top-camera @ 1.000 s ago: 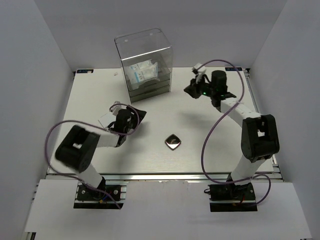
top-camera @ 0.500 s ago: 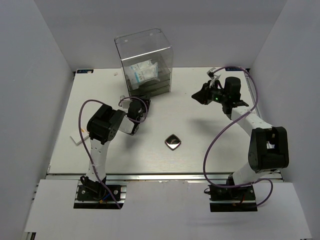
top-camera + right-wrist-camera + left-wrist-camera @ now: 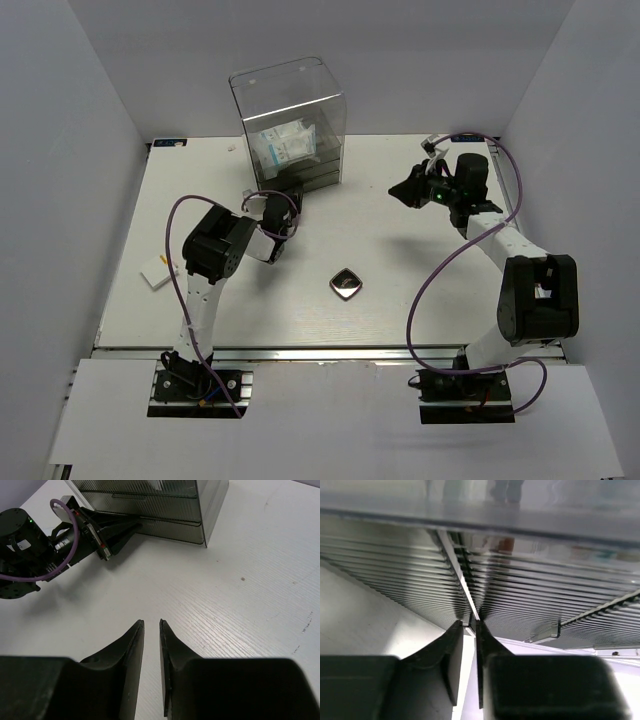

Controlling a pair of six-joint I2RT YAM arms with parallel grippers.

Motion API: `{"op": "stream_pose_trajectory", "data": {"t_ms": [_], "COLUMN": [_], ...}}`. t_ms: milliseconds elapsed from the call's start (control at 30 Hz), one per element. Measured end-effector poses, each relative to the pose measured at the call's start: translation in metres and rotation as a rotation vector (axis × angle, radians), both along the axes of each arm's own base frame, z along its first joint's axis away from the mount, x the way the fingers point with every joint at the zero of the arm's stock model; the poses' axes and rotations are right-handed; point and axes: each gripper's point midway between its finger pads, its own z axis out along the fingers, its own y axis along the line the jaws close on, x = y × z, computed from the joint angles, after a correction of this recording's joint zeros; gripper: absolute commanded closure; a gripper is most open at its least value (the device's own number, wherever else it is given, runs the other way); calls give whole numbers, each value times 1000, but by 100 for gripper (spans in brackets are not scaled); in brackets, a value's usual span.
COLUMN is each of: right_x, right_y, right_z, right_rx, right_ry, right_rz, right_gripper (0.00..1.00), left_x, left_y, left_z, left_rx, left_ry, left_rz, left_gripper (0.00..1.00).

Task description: Organize the makeup

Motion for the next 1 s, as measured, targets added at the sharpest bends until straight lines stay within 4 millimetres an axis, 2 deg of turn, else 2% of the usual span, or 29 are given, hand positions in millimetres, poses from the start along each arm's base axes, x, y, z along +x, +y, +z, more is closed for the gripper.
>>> {"op": "stream_pose_trajectory", "data": {"t_ms": [167, 300, 433, 567, 633, 667, 700, 733, 767, 867, 1000], "right_x": [0, -3, -9, -18, -22, -23, -25, -27, -31, -46, -77], "right_y": [0, -1, -1, -1, -1, -1, 0, 0, 2, 8, 27], "right_z": [0, -3, -9, -15, -17, -19, -20, -21, -25, -38, -55], "right_rx": [2, 2, -9, -22, -26, -30, -35, -40, -50, -93, -173], "right_ry": [0, 7, 12, 23, 29, 29, 32, 32, 44, 71, 114], "right_rz": [2, 6, 18, 30, 40, 47, 58, 65, 81, 145, 289], "right_gripper": [76, 76, 75, 71, 66, 59, 55, 51, 47, 38, 36], "left_x": [0, -7, -34, -73, -92, -99, -104, -109, -114, -114, -117], "left_y": [-1, -5, -15, -29, -33, -35, -35, -37, -37, -36, -35], "left_z": [4, 2, 0, -2, -4, -6, -9, -13, -16, 1, 10], "left_rx": [-21, -29, -53, -68, -72, -71, -67, -60, -51, -75, -85], "left_ry": [-10, -15, -27, -19, -9, -2, 10, 21, 29, -3, -8], "left_rz": [5, -7, -35, -73, -85, -93, -99, -107, -113, -107, -122], "left_gripper": [87, 89, 89, 88, 65, 56, 39, 31, 26, 19, 15]}}
